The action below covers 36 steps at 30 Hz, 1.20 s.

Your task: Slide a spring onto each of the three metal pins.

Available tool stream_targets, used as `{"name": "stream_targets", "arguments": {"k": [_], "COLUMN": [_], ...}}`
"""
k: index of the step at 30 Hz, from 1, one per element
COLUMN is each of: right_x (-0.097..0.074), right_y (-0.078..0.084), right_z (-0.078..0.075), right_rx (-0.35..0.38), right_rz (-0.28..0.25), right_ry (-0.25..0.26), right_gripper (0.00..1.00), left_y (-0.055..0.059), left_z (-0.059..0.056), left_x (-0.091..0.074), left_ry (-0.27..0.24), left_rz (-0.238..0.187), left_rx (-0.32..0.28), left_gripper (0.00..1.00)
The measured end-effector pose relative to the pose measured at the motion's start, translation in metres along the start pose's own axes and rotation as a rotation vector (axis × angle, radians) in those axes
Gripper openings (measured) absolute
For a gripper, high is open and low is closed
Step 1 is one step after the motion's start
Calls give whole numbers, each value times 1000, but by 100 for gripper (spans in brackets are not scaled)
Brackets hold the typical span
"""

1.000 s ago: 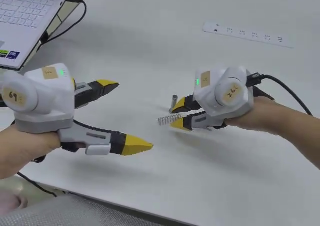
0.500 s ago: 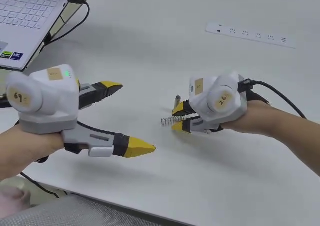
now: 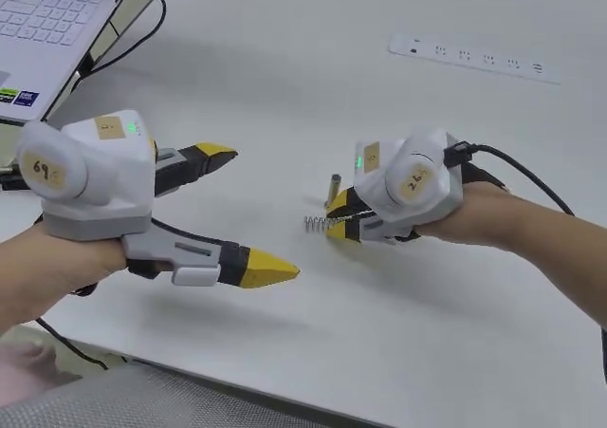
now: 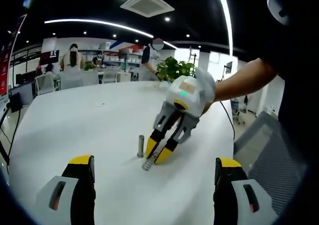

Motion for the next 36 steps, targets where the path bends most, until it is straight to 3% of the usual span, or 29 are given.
{"name": "stream_targets", "arguments": {"k": [20, 36], "right_x": [-1, -42], "right_y": [-6, -9], "right_z": [4, 19], "right_rx": [17, 22], "right_rz": [-32, -78], "right_ry": [-9, 43], "right_gripper": [8, 8], "left_y": [3, -7], "left_z": [-2, -10], "left_x": [-1, 12], "left_ry": [-3, 29], "left_rz": [10, 7], "left_rx": [-7, 15], "left_gripper": [98, 98]}}
Point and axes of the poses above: the centre of the closed fingertips' face, and the gripper's own axes: x roughly forward along the fingers, z roughly to its left, y roughly out of its underside, the point moved 6 cm from there along -x, roughly backward along the fingers, and after that the axes turned 10 degrees about -y, right-handed, at the moved point
